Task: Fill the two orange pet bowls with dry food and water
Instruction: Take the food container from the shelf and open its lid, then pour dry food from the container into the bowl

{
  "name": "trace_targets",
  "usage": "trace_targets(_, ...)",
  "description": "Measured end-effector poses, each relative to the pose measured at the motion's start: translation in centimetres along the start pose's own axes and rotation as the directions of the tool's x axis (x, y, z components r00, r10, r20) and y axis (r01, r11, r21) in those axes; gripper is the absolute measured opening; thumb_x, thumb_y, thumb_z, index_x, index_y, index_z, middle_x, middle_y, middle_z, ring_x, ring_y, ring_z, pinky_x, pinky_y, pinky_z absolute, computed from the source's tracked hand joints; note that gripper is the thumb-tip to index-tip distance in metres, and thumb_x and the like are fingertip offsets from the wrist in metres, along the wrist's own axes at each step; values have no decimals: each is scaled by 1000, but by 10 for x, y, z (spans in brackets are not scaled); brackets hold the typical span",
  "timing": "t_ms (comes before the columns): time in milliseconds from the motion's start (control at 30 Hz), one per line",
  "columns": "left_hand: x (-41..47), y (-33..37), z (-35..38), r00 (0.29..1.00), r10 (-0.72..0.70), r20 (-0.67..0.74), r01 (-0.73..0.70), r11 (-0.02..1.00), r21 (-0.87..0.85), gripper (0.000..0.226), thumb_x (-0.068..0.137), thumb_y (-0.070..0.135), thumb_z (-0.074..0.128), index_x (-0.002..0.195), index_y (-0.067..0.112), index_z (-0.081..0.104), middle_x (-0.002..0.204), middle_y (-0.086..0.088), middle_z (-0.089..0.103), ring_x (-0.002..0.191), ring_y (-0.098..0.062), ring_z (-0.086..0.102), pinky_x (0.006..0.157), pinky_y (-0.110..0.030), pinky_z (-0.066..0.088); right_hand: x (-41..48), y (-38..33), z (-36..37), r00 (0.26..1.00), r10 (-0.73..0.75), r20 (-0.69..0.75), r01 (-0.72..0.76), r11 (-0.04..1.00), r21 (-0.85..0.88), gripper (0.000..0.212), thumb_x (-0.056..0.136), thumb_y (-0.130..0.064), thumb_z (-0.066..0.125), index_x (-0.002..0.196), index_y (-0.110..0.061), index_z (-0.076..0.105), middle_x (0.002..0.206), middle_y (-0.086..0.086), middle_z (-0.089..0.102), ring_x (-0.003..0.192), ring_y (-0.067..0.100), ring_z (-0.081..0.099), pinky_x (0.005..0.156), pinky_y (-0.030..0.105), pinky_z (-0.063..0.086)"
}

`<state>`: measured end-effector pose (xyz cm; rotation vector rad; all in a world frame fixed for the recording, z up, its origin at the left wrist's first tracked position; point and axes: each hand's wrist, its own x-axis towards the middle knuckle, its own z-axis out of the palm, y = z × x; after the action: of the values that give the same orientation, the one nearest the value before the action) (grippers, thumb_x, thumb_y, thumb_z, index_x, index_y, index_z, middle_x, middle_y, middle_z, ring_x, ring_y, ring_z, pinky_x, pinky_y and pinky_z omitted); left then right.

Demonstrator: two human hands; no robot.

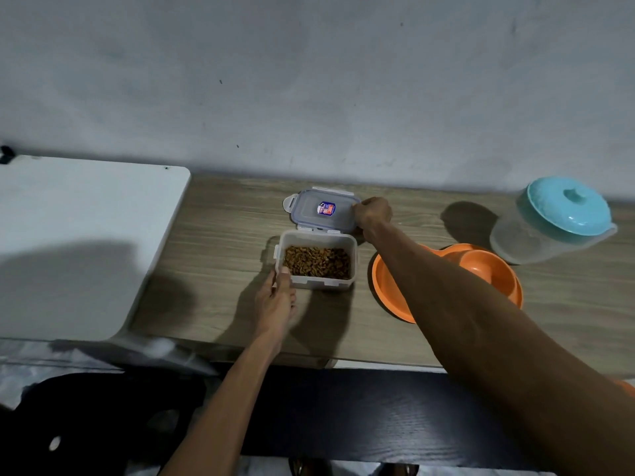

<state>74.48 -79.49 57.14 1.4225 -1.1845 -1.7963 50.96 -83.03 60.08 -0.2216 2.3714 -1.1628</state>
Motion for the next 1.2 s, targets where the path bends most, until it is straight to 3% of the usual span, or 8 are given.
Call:
trace_targets(267, -9, 8, 2, 1000, 10, 18, -10, 1000, -16, 20, 102, 35, 47, 88, 26, 58, 70, -2, 46, 61, -10, 41, 55, -23, 37, -24, 1, -12, 998, -49, 33, 48, 999, 13, 46, 88, -24, 63, 130, -5, 60, 132, 17, 61, 122, 33, 57, 103, 40, 48)
trace_targets(433, -13, 13, 1, 1000, -6, 26, 6, 999, 34, 20, 102, 37, 45, 86, 30, 57, 72, -2, 48, 63, -10, 44, 58, -24, 40, -57, 17, -31, 988, -134, 82, 137, 990, -37, 36, 90, -34, 58, 109, -3, 66, 109, 15, 68, 93, 26, 59, 80, 32, 48)
trace_targets(667, -22, 21, 2, 1000, 3, 1, -3, 997, 77, 20, 102, 37, 46, 86, 32, 58, 70, -5, 49, 58, -13, 43, 53, -26, 36, -95, 38, -35, 966, -31, 258, 117, 938, -325, 36, 86, -27, 61, 105, 3, 68, 105, 20, 71, 95, 32, 65, 70, 31, 43)
trace_targets(833, -20, 17, 0, 1000, 13, 11, -13, 998, 66, 20, 102, 35, 45, 91, 28, 60, 70, -2, 50, 62, -12, 46, 60, -26, 41, -108, 35, -36, 956, 8, 292, 9, 998, -57, 34, 86, -24, 52, 113, -4, 61, 115, 18, 66, 103, 37, 63, 88, 48, 56)
trace_targets(900, -21, 18, 0, 1000, 2, 17, -3, 999, 54, 27, 102, 39, 45, 95, 19, 62, 71, -3, 50, 61, -11, 46, 60, -26, 41, -107, 35, -40, 948, 9, 317, -18, 999, 27, 32, 82, -30, 52, 107, -10, 59, 117, 17, 66, 102, 39, 63, 82, 57, 57)
trace_targets(1033, -26, 24, 7, 999, -34, 14, 33, 995, 90, 40, 103, 46, 34, 72, 23, 45, 72, -2, 47, 64, -13, 45, 65, -27, 41, -118, 26, -76, 943, 3, 332, -66, 982, 179, 15, 87, -20, 56, 97, -9, 55, 107, 19, 63, 93, 38, 64, 68, 60, 59)
trace_targets(1133, -35, 30, 21, 994, -77, 82, 54, 966, 254, 54, 102, 55, 25, 121, 17, 58, 121, -16, 60, 110, -27, 58, 101, -39, 42, -115, 26, -117, 959, -34, 280, -31, 974, 223, 21, 87, -21, 61, 101, -6, 56, 101, 25, 66, 89, 41, 67, 71, 65, 56)
trace_targets(1200, -37, 32, 38, 998, 27, 61, -52, 890, 453, 52, 100, 48, 40, 139, 14, 49, 137, -13, 55, 124, -30, 52, 99, -37, 42, -111, 26, -144, 966, -88, 242, 31, 972, 231, 21, 88, -22, 62, 101, -6, 55, 80, 23, 62, 71, 36, 66, 71, 67, 56)
